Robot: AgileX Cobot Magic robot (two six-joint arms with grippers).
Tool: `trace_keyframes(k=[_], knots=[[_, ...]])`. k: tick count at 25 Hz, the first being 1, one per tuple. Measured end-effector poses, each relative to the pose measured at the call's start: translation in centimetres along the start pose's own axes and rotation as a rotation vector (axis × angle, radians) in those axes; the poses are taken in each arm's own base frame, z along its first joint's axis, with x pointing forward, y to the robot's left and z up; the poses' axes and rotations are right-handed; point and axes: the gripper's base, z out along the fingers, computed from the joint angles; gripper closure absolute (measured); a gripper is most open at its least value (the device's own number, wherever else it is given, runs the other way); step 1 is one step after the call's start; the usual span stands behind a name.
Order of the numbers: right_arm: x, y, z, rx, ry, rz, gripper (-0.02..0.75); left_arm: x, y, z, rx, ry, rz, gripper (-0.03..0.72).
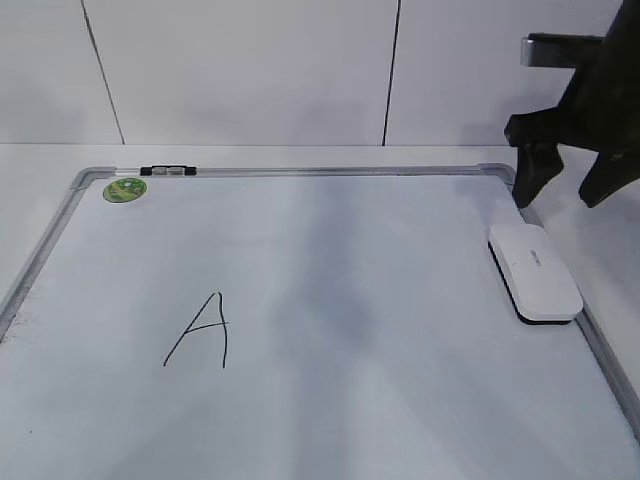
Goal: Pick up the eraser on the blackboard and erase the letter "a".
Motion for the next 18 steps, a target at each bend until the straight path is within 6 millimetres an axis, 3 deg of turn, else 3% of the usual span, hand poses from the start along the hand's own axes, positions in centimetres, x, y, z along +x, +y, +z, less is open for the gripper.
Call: trace_keyframes(k=[4,10,18], knots=[[2.6,0.0,-2.3,-0.002,-0.026,-0.002,0.137,1.4,-1.1,-3.9,0.033,-0.042,-0.007,0.367],[8.1,-0.1,-5.4,-0.004,-0.057,-0.009,0.143,4.1,-3.0,-8.5,0.070,-0.142,0.017,0.367],[16.0,-0.2,-10.1,-0.011,-0.204,-0.028,0.144,13.5,-4.7,-12.6,0.077,-0.245,0.028,0.367]])
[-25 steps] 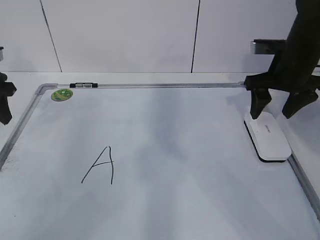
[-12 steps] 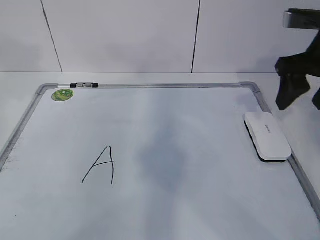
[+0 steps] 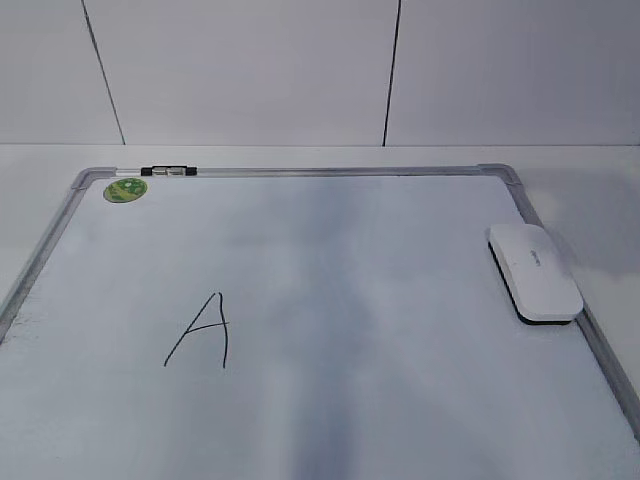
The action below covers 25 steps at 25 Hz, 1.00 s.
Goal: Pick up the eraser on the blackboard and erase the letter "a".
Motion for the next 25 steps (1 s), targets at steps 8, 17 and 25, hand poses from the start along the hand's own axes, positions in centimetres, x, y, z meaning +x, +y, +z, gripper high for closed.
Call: trace_keyframes(k=[8,17,25], knots=[[7.4,-0.4,-2.0,0.026,-0.096,-0.034,0.144,10.8,-1.1,-1.7,-0.006,-0.099,0.021,0.379],[13.5,-1.4,0.9,0.086,-0.135,-0.054,0.145,17.7,-0.7,0.4,-0.041,-0.202,0.066,0.381],[15.9,-1.9,2.1,0.120,-0.192,-0.069,0.145,18.7,-0.3,1.1,-0.076,-0.276,0.096,0.381]])
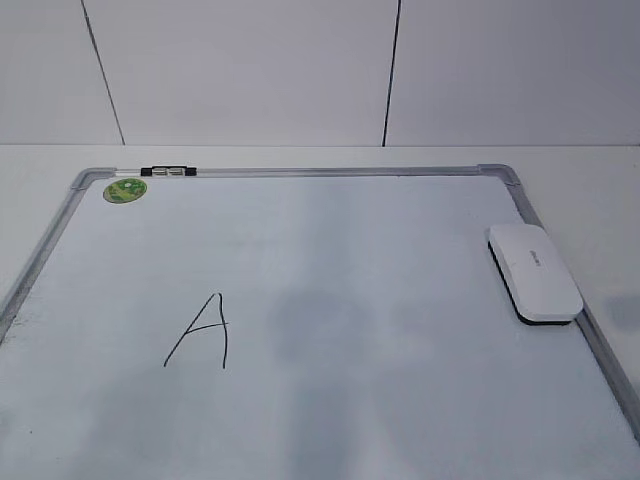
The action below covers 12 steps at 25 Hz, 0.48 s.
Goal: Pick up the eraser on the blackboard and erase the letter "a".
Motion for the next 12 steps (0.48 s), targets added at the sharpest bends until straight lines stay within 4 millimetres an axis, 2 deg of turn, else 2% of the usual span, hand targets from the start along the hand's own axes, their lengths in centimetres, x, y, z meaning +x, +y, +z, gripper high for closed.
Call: trace_keyframes(k=[12], knots=[[0.39,0.02,0.47,0.001,0.020,-0.002,0.145,-0.03,0.03,0.00,-0.004,-0.004,0.002,0.381]])
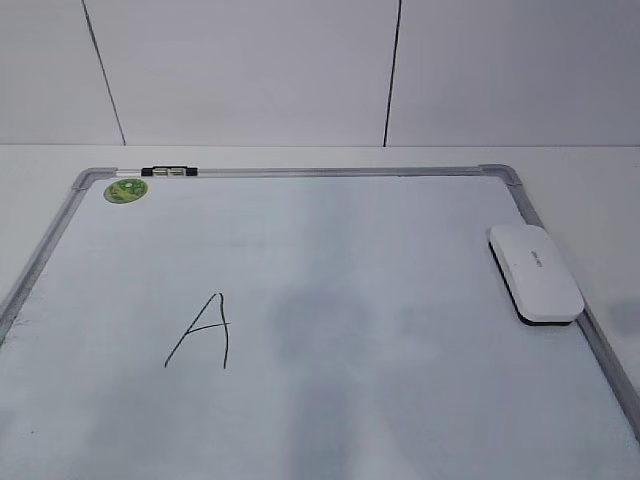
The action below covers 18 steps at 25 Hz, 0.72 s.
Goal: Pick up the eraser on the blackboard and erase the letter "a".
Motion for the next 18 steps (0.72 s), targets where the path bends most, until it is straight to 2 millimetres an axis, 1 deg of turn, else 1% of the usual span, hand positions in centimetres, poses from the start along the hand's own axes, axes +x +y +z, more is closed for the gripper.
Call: trace_keyframes(k=[10,14,18], knots=[[0.2,0.0,-0.2,0.001,-0.019,0.001,0.145,0.0,0.0,-0.1,0.000,-0.005,0.001,0.381],[1.1,-0.1,-1.4,0.015,-0.116,0.024,0.145,0.5,-0.2,-0.8,-0.004,-0.061,0.009,0.381],[2.7,-0.2,-3.0,0.037,-0.263,0.050,0.145,1.4,-0.4,-2.0,-0.011,-0.158,0.023,0.381]])
